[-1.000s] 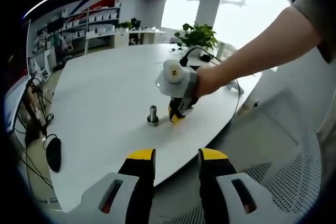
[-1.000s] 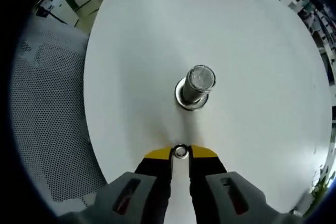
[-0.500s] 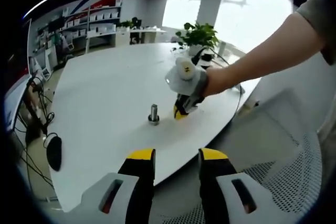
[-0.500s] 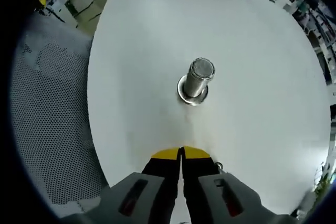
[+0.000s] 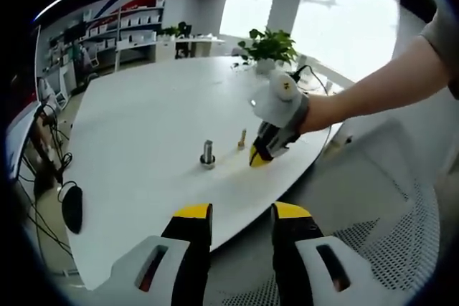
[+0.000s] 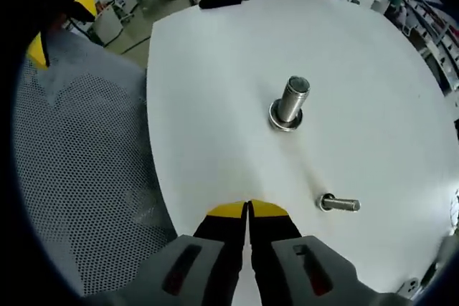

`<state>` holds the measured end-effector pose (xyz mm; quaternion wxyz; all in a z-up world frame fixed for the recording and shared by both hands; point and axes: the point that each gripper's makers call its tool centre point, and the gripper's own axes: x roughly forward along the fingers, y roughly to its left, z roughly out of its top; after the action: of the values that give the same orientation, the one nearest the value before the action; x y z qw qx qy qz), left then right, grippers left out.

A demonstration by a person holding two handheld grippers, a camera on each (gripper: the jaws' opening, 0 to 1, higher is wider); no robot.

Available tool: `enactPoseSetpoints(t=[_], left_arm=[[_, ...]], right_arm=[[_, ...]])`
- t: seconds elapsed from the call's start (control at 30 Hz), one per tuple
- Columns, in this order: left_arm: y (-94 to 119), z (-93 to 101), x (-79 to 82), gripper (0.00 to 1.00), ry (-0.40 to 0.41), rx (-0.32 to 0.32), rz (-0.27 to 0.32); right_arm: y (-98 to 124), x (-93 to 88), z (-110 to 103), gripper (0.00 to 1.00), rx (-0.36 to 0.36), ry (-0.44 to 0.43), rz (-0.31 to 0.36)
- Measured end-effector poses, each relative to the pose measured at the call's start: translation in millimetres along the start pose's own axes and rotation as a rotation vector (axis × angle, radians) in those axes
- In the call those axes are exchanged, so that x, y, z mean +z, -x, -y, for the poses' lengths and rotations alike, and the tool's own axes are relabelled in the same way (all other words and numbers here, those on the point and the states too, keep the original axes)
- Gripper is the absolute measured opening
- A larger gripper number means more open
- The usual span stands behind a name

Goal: Place the washer onto the threaded stud by aligning its center hole with the stud, sliding it down to the base, and recovering from edge contact or off-axis alignment until the washer reaches the visible bottom stop.

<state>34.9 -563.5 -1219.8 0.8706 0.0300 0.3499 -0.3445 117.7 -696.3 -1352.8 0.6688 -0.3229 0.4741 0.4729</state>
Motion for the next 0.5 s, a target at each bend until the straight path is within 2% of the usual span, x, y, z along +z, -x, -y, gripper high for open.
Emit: enactPoseSetpoints(t=[0.2,0.5], left_arm=[[1.5,-2.5,2.7,0.31,0.009,0.013,0.018],[1.9,-2.0,1.8,0.32,0.001,0.01,0.015]], right_arm=[[0.2,-2.4,1.0,0.04,0.004,-0.021,0.017],[7.3,-5.6,8.3,0.05,-0.021,-0.023,0.002]])
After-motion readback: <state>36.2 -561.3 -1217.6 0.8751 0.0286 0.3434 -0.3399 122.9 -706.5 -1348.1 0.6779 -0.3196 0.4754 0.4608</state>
